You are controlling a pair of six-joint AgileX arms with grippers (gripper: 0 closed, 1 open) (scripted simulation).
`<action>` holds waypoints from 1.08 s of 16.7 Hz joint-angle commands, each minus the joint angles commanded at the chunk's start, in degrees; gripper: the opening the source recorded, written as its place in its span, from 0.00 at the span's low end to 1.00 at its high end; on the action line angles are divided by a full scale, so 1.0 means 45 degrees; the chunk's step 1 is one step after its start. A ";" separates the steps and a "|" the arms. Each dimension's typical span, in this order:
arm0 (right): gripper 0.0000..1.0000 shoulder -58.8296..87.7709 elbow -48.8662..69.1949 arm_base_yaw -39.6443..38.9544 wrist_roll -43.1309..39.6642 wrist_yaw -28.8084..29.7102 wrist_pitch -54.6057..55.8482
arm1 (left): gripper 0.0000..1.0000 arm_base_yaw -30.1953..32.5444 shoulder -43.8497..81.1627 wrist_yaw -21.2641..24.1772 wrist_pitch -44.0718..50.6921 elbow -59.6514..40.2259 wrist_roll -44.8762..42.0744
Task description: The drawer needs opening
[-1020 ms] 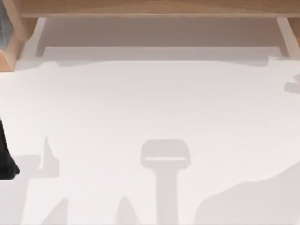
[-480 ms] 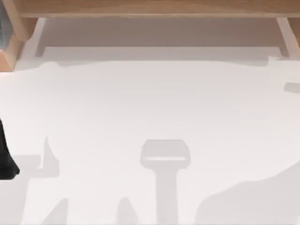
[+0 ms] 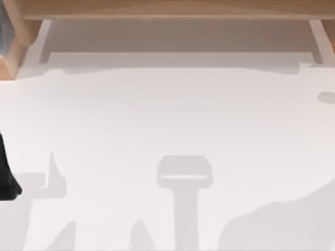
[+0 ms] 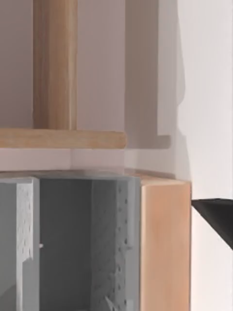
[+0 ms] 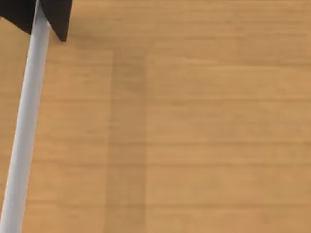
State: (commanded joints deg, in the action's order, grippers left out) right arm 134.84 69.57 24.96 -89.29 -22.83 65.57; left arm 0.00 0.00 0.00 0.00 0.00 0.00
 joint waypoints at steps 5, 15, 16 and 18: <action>0.00 -0.0145 -0.0218 0.0118 0.0041 -0.0026 0.0118 | 1.00 0.0000 0.0000 0.0000 0.0000 0.0000 0.0000; 0.00 -0.1558 -0.3550 0.0886 0.0047 -0.0855 0.1952 | 1.00 0.0000 0.0000 0.0000 0.0000 0.0000 0.0000; 0.00 -0.1558 -0.3550 0.0886 0.0047 -0.0855 0.1952 | 1.00 0.0000 0.0000 0.0000 0.0000 0.0000 0.0000; 0.00 -0.1515 -0.3529 0.0856 0.0054 -0.0830 0.1949 | 1.00 0.0000 0.0000 0.0000 0.0000 0.0000 0.0000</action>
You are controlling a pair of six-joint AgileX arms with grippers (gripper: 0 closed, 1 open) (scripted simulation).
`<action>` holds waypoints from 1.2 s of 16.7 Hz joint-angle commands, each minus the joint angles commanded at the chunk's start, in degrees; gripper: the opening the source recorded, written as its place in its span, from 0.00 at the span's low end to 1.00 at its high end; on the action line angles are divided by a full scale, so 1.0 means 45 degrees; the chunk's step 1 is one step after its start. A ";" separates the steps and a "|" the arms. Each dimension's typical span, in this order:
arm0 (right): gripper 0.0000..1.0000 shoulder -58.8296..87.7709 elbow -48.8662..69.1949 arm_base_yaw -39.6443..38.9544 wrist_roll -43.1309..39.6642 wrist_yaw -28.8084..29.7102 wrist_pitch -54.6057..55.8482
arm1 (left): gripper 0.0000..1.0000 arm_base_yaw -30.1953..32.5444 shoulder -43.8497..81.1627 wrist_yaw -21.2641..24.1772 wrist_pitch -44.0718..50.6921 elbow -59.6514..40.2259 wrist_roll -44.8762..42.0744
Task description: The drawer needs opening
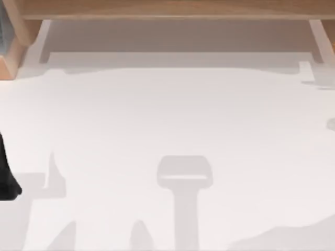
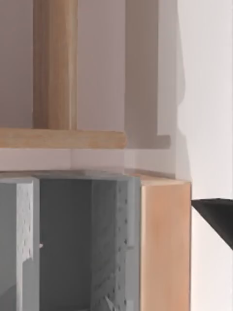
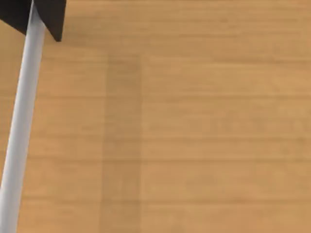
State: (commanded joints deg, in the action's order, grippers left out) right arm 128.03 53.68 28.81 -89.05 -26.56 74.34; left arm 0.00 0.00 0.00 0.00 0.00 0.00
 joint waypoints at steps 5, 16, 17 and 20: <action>0.00 -0.0634 -0.1567 0.0559 0.0006 -0.0567 0.0913 | 1.00 0.0000 0.0000 0.0000 0.0000 0.0000 0.0000; 0.00 -0.1303 -0.3199 0.1209 0.0013 -0.1211 0.1954 | 1.00 0.0000 0.0000 0.0000 0.0000 0.0000 0.0000; 0.00 -0.1395 -0.3443 0.1360 0.0009 -0.1350 0.2127 | 1.00 0.0000 0.0000 0.0000 0.0000 0.0000 0.0000; 0.00 -0.1734 -0.4505 0.1937 0.0014 -0.1975 0.2796 | 1.00 0.0000 0.0000 0.0000 0.0000 0.0000 0.0000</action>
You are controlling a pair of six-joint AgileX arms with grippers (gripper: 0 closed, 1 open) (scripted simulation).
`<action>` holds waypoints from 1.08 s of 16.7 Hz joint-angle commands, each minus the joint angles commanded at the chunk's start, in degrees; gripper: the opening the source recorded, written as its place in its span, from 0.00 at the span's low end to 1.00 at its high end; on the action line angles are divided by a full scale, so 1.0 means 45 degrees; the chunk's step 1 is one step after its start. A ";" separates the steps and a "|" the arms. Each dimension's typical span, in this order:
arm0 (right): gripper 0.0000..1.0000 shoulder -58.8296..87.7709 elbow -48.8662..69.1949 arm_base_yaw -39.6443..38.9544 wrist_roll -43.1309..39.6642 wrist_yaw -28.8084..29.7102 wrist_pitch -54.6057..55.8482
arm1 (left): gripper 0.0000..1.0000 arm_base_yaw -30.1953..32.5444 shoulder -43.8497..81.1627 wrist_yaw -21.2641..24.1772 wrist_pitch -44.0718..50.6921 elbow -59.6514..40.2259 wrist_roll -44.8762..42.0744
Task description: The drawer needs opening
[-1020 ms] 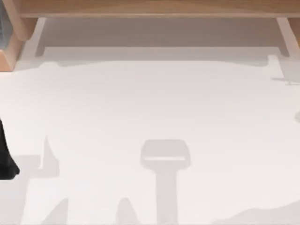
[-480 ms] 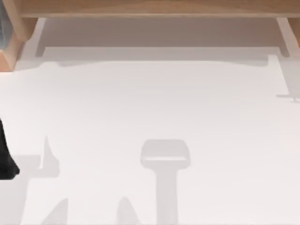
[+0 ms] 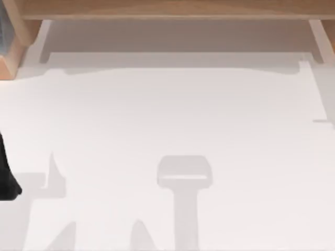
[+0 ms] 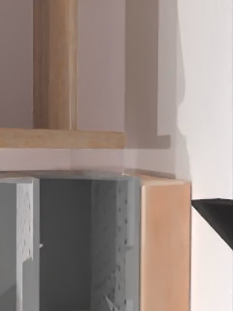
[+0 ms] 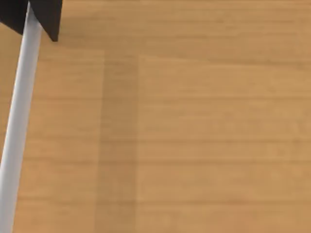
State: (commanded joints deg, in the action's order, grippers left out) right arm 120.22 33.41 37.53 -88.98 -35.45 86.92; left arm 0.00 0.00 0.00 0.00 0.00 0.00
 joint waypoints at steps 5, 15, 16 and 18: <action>0.00 -0.0466 -0.1255 0.0708 0.0021 -0.0711 0.0805 | 1.00 0.0000 0.0000 0.0000 0.0000 0.0000 0.0000; 0.53 -0.0466 -0.1255 0.0708 0.0021 -0.0711 0.0805 | 1.00 0.0000 0.0000 0.0000 0.0000 0.0000 0.0000; 0.60 -0.0466 -0.1255 0.0708 0.0021 -0.0711 0.0805 | 1.00 0.0000 0.0000 0.0000 0.0000 0.0000 0.0000; 0.75 -0.0466 -0.1255 0.0708 0.0021 -0.0711 0.0805 | 1.00 0.0000 0.0000 0.0000 0.0000 0.0000 0.0000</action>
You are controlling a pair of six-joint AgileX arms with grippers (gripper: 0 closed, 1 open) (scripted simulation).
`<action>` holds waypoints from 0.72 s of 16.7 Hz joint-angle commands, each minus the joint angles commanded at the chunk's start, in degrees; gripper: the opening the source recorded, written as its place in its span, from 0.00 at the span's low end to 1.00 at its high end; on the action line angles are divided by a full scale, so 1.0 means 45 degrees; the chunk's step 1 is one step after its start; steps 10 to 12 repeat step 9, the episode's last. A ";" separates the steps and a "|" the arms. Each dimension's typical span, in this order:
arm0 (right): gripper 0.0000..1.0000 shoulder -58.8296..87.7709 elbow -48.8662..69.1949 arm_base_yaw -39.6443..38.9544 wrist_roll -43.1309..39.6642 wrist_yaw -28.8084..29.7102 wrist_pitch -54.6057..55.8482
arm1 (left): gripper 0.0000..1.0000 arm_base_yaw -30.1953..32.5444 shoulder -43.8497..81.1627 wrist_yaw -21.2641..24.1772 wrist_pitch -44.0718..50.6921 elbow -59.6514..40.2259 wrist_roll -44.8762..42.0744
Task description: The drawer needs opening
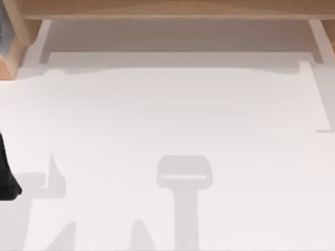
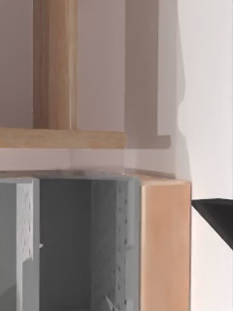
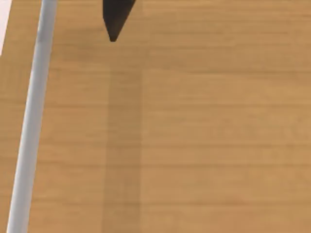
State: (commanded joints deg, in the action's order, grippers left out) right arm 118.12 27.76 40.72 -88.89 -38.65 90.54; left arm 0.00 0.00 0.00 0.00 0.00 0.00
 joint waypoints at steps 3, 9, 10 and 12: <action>0.98 0.0000 0.0000 0.0000 0.0000 0.0000 0.0000 | 1.00 0.0000 0.0000 0.0000 0.0000 0.0000 0.0000; 1.00 0.0000 0.0000 0.0000 0.0000 0.0000 0.0000 | 1.00 0.0000 0.0000 0.0000 0.0000 0.0000 0.0000; 1.00 0.0000 0.0000 0.0000 0.0000 0.0000 0.0000 | 1.00 0.0000 0.0000 0.0000 0.0000 0.0000 0.0000; 1.00 0.0000 0.0000 0.0000 0.0000 0.0000 0.0000 | 1.00 0.0000 0.0000 0.0000 0.0000 0.0000 0.0000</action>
